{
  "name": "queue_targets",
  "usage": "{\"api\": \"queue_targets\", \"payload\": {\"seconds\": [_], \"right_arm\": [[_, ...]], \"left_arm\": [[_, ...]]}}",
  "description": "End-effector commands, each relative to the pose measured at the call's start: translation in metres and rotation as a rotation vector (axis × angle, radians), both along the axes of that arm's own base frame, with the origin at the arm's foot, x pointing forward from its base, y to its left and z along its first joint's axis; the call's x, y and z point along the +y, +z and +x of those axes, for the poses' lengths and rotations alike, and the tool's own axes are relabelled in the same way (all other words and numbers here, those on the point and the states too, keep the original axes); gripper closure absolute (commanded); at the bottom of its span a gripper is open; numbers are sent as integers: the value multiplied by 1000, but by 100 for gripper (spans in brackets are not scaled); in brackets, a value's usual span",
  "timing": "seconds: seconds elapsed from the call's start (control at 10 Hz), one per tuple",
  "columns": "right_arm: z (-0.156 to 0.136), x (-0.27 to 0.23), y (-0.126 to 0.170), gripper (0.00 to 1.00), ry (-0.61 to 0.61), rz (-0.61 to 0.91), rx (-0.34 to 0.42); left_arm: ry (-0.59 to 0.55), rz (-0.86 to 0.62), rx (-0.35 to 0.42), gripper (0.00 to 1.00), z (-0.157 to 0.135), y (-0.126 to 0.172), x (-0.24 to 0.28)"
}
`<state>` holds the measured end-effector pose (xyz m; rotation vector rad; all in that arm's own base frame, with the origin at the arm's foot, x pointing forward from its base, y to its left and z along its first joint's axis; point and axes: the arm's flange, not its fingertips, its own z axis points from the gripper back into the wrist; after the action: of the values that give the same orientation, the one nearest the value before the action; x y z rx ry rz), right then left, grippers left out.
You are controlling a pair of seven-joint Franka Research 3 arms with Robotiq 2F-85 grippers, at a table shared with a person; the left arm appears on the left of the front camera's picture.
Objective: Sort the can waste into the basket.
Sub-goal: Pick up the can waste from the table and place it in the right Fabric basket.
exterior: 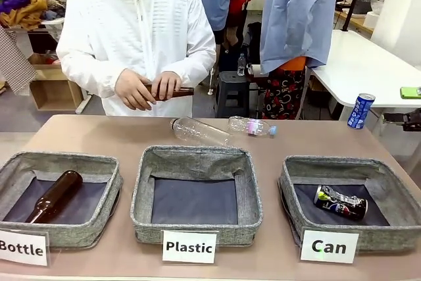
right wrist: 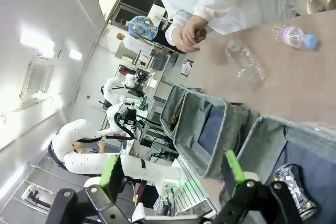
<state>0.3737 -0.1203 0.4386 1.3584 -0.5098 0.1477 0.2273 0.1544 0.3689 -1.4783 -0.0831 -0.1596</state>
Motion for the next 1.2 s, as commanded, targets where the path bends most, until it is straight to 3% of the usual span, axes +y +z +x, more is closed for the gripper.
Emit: {"api": "queue_targets", "payload": {"seconds": [0.0,0.3,0.4,0.5,0.6,0.7,0.8,0.9,1.0,1.1], "right_arm": [[0,-2,2,0,16,-5,-22],[0,0,0,0,0,0,0],[31,1,-11,0,94,-95,-114],[49,-13,-13,0,106,-118,-281],[59,-39,-10,0,48,-162,-525],[62,-74,-10,0,-80,-344,-751],[58,-107,-9,0,-198,-437,-889],[45,-138,-10,0,-311,-519,-983],[33,-162,-18,0,-391,-612,-1011],[28,-184,-30,0,-435,-664,-991]], "left_arm": [[-11,-6,-19,0,-2,0,1],[-11,-6,-19,0,-2,0,1],[0,0,0,0,0,0,0],[45,-1,-39,0,-4,16,9],[91,-28,-82,0,-16,33,31],[131,-100,-137,0,-36,53,60],[163,-184,-192,0,-53,70,88],[164,-260,-248,0,-74,81,109],[157,-282,-281,0,-89,81,124],[157,-298,-291,0,-94,78,137]]}}
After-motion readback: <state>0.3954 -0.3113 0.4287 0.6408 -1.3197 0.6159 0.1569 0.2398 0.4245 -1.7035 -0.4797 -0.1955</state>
